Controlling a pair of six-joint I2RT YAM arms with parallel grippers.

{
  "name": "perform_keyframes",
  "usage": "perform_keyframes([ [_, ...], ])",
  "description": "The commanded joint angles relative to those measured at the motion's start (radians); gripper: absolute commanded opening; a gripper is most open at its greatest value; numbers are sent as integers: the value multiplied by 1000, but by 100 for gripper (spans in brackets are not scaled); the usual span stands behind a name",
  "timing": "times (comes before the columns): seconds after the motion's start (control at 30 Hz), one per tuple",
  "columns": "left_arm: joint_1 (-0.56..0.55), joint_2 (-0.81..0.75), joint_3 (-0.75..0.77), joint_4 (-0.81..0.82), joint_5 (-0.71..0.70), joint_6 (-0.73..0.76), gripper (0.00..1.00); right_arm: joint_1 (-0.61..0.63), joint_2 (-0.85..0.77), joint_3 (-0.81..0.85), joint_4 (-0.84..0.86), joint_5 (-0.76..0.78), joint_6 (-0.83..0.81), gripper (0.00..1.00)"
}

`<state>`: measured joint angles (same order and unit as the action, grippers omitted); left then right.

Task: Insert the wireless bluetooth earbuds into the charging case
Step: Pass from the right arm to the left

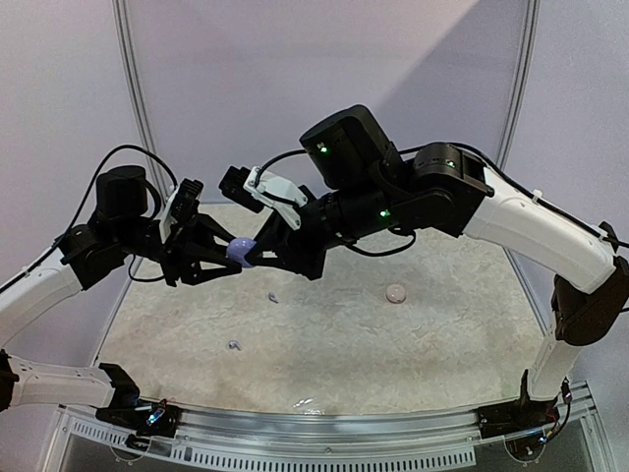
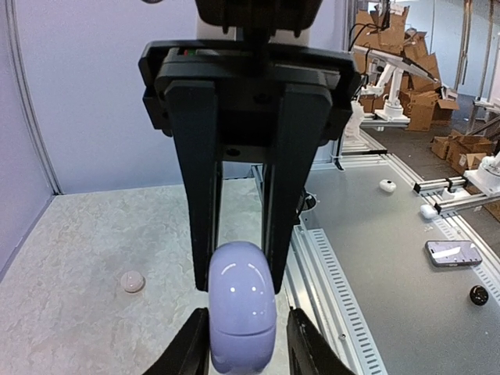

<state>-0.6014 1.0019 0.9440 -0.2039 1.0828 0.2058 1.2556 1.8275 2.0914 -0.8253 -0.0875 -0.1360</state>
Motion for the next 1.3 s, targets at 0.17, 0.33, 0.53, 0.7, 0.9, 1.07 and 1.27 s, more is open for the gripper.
perform_keyframes([
  [0.17,-13,7,12,-67,-7,28,35,0,-28,27,26,18,6,0],
  [0.33,-12,3,9,-43,-13,19,34,0,-28,26,27,16,3,0],
  [0.53,-13,4,6,-40,-9,15,24,-1,-25,23,39,13,5,0],
  [0.7,-12,-3,-2,-13,-9,15,0,0,-11,22,27,-1,9,0],
  [0.9,-12,-17,-14,13,-16,24,0,1,-17,-2,52,52,24,23],
  [1.07,-12,-28,-14,15,-9,84,0,-5,-20,-34,75,162,31,40],
  [1.27,-15,-32,-4,-46,0,159,0,-46,-18,-34,81,193,91,40],
])
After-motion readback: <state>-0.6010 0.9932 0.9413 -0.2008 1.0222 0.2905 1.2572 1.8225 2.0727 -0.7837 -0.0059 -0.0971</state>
